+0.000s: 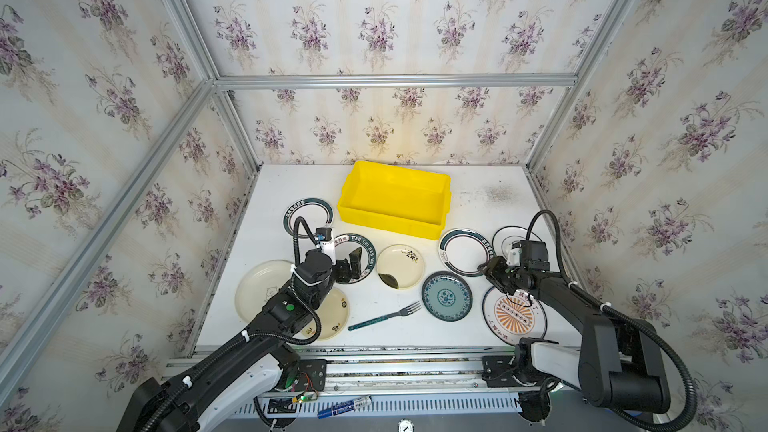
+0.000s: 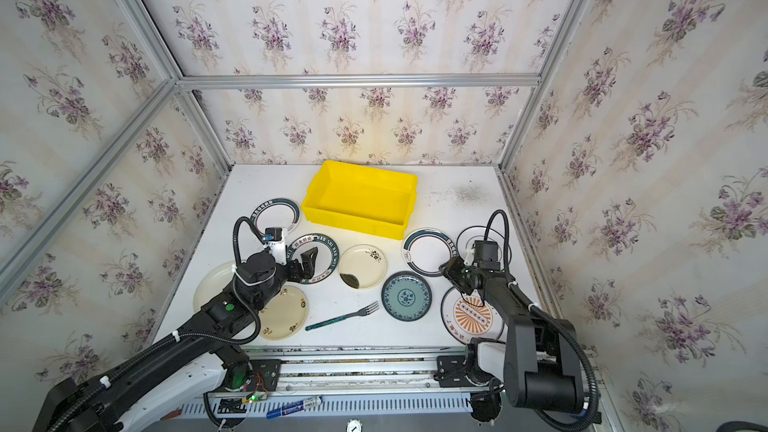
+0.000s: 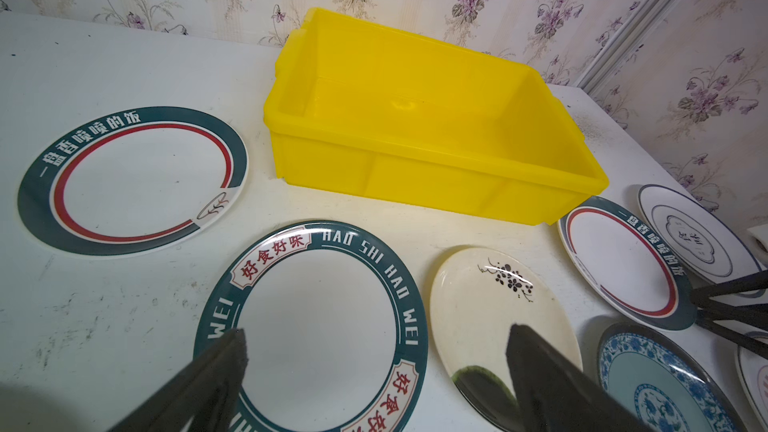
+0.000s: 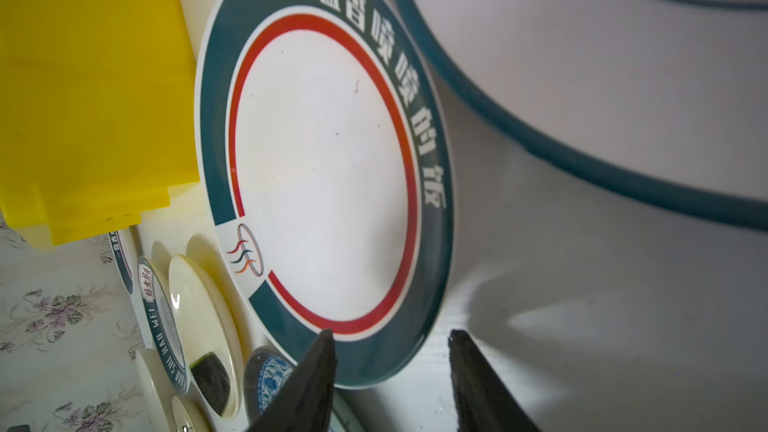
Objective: Place the plates into the plastic bin on the countertop
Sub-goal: 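Move the right gripper to the green-and-red rimmed plate edge while the left arm shifts, then close the right gripper on the plate rim and lift it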
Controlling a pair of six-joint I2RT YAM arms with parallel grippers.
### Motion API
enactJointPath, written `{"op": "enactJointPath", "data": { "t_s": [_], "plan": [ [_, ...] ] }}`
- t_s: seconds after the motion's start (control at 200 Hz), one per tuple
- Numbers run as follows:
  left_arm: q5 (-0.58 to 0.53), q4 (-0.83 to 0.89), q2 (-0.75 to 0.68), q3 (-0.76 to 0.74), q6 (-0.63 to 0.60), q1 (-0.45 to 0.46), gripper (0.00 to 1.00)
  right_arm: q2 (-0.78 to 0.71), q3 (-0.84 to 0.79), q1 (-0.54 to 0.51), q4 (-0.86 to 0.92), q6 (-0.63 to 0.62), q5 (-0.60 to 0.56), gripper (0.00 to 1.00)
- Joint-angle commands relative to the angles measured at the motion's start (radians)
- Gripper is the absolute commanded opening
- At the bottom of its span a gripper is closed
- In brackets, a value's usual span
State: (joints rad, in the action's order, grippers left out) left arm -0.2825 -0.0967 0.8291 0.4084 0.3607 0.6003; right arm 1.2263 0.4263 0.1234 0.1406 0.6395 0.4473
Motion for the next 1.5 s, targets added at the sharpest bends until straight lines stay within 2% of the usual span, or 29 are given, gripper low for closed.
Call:
{"op": "enactJointPath", "data": {
  "t_s": [0.0,0.2,0.49,1.029,1.229,1.494],
  "plan": [
    [-0.007,-0.017,0.006,0.010,0.007,0.000,1.00,0.021,-0.018,-0.001,-0.129,0.053,0.014,0.43],
    [-0.012,-0.017,0.018,0.013,0.003,0.000,1.00,0.068,-0.054,-0.001,-0.225,0.104,-0.010,0.34],
    [-0.021,-0.016,0.037,0.018,0.001,0.000,1.00,0.126,-0.056,0.000,-0.266,0.129,-0.035,0.20],
    [-0.027,-0.010,0.062,0.030,0.001,0.000,1.00,0.069,-0.034,0.000,-0.226,0.140,-0.071,0.00],
    [-0.024,-0.008,0.069,0.035,0.001,0.000,1.00,0.014,-0.017,-0.001,-0.192,0.121,-0.081,0.00],
    [-0.028,-0.006,0.070,0.035,0.006,0.000,1.00,-0.093,0.046,-0.001,-0.053,0.069,-0.148,0.00]
  ]
}}
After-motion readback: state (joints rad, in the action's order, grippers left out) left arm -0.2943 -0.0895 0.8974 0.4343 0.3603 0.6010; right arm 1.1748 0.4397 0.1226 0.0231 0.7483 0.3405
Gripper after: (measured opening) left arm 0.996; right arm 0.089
